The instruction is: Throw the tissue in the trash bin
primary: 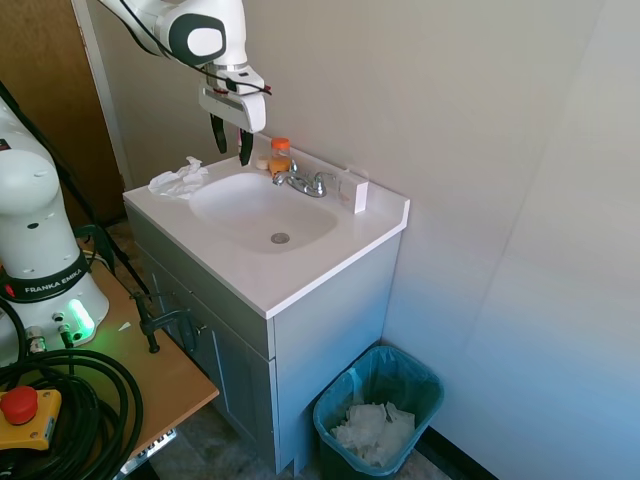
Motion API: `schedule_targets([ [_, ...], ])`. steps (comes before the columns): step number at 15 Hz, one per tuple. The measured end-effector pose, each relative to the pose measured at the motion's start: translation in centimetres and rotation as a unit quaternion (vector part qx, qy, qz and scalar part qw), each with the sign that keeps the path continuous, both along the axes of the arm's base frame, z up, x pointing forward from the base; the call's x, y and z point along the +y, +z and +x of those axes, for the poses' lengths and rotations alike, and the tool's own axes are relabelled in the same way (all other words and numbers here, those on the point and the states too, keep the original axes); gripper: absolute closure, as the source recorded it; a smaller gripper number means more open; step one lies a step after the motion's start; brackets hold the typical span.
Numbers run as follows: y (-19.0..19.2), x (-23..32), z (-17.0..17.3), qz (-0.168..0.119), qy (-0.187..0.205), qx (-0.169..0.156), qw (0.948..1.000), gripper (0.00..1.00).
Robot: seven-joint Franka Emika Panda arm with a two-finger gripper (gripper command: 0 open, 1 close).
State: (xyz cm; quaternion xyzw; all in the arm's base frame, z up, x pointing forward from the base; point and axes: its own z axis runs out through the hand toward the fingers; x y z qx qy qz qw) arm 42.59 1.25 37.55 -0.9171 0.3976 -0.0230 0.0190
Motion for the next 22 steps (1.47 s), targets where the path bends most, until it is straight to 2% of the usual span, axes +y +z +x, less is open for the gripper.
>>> schedule_targets([
  [4,0.5,1.5,0.4,-0.004,0.012,-0.002,0.9999,0.0],
  [9,-0.2,10.0,0.7,0.017,0.082,0.004,0.9965,0.0],
  [12,-2.6,15.5,0.0,0.025,0.121,0.005,0.9923,0.0],
  [17,-8.7,20.3,0.6,0.028,0.149,0.019,0.9883,0.0],
  [19,-10.8,21.7,1.1,0.02,0.153,0.028,0.9876,0.0],
  [20,-11.7,22.1,1.4,0.016,0.153,0.034,0.9875,1.0],
  [22,-13.6,22.1,2.2,0.01,0.148,0.047,0.9878,1.0],
])
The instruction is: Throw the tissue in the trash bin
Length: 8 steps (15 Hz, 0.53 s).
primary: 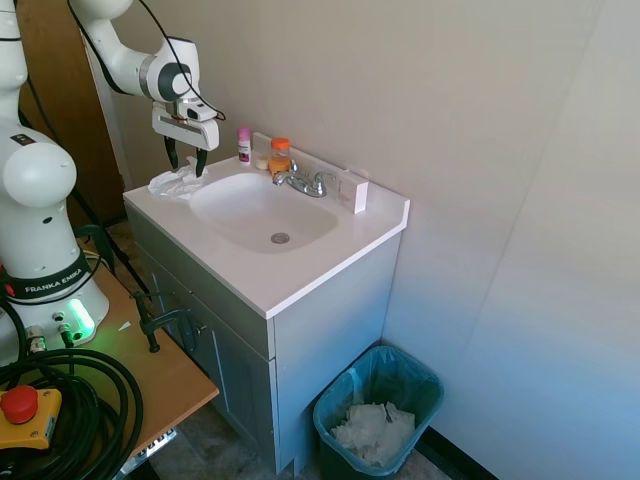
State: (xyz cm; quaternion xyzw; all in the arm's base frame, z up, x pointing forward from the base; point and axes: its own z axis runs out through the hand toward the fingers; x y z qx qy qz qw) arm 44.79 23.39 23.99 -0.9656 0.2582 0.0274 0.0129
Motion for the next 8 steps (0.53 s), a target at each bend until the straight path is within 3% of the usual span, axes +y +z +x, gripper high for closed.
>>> schedule_targets([
  [8,-0.52,0.12,0.83,-0.003,-0.005,0.003,1.0,1.0],
])
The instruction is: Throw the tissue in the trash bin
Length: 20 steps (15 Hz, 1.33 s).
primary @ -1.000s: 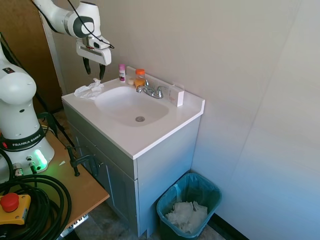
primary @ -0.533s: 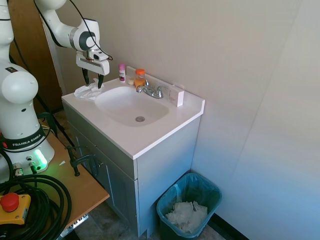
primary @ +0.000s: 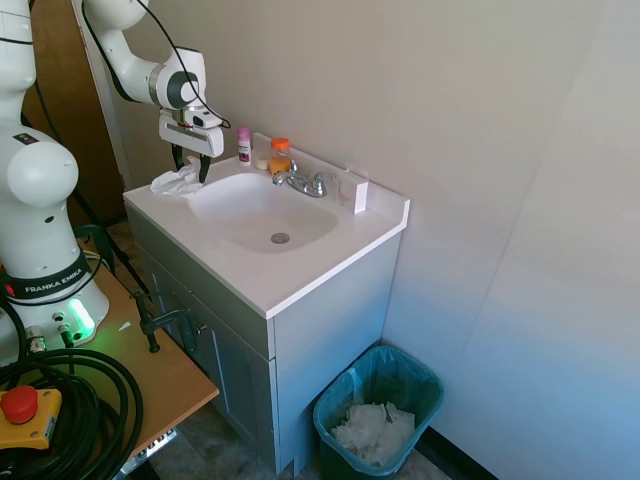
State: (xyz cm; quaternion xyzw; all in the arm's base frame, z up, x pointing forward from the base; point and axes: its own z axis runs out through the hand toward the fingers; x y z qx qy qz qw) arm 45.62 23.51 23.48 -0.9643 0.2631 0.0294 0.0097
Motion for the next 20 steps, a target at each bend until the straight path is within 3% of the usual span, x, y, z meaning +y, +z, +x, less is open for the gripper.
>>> schedule_targets([
  [11,0.3,0.4,0.1,-0.003,-0.011,0.03,0.9995,1.0],
  [14,1.4,-0.1,0.6,0.01,-0.024,0.03,0.9992,1.0],
  [18,8.2,-4.9,3.0,0.032,-0.067,-0.014,0.9971,1.0],
  [20,13.0,-10.5,4.4,0.04,-0.122,-0.057,0.9901,1.0],
])
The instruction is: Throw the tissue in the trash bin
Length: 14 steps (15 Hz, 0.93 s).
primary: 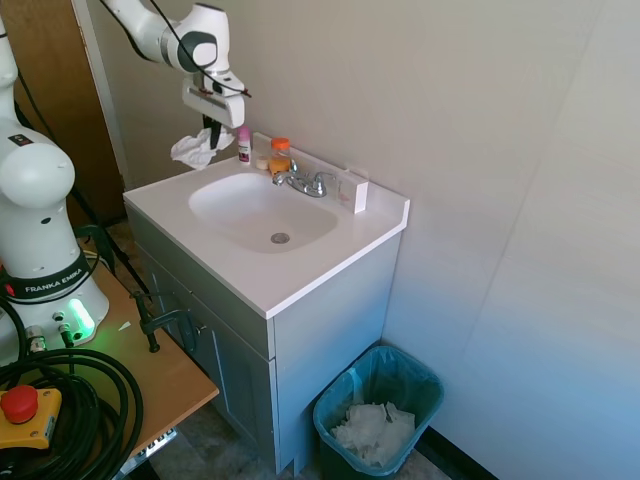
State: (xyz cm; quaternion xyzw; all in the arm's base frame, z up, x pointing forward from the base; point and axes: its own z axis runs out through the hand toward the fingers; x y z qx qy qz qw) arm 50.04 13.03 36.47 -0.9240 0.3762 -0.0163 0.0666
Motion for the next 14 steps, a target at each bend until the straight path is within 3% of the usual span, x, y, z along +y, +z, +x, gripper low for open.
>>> schedule_targets([
  [1,2.6,-4.0,0.4,0.003,-0.036,-0.018,0.9992,1.0],
  [3,6.8,-13.3,-0.2,0.012,-0.107,-0.052,0.9928,1.0],
  [4,8.2,-18.4,-1.4,0.015,-0.146,-0.066,0.9869,1.0],
  [6,9.3,-28.1,-4.3,0.016,-0.225,-0.085,0.9705,1.0],
  [8,8.7,-36.5,-7.4,0.014,-0.303,-0.098,0.9476,1.0],
  [10,6.3,-43.1,-9.7,0.01,-0.379,-0.111,0.9186,1.0],
  [12,2.5,-47.7,-9.8,0.004,-0.444,-0.11,0.8892,1.0],
  [14,-1.8,-50.5,-8.3,0.001,-0.498,-0.086,0.8626,1.0],
])
